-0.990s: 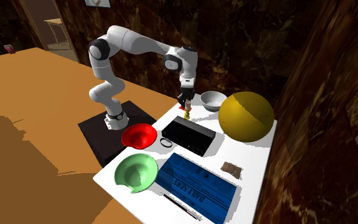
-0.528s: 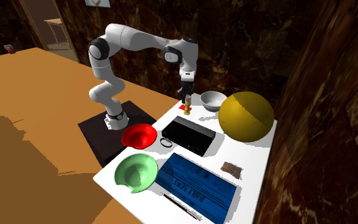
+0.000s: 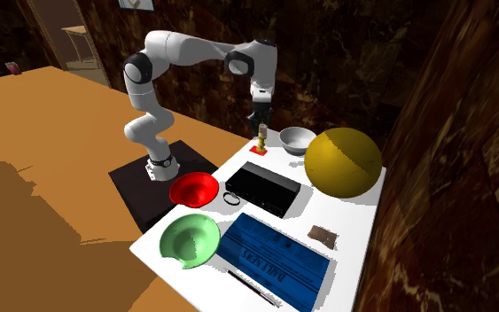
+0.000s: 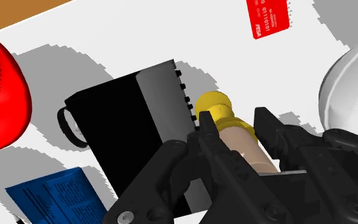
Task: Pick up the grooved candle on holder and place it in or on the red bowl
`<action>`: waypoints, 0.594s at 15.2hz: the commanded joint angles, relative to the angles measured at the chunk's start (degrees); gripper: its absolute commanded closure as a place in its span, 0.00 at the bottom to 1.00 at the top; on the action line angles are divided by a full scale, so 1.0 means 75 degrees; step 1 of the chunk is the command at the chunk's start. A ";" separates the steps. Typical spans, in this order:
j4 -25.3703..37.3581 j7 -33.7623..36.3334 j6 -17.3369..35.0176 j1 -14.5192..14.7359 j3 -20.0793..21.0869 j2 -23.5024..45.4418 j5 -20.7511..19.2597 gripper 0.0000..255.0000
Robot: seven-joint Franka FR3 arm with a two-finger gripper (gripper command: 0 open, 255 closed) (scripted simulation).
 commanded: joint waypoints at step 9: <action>0.0287 -0.0553 -0.0684 -0.0295 -0.0233 -0.0430 0.0141 1.00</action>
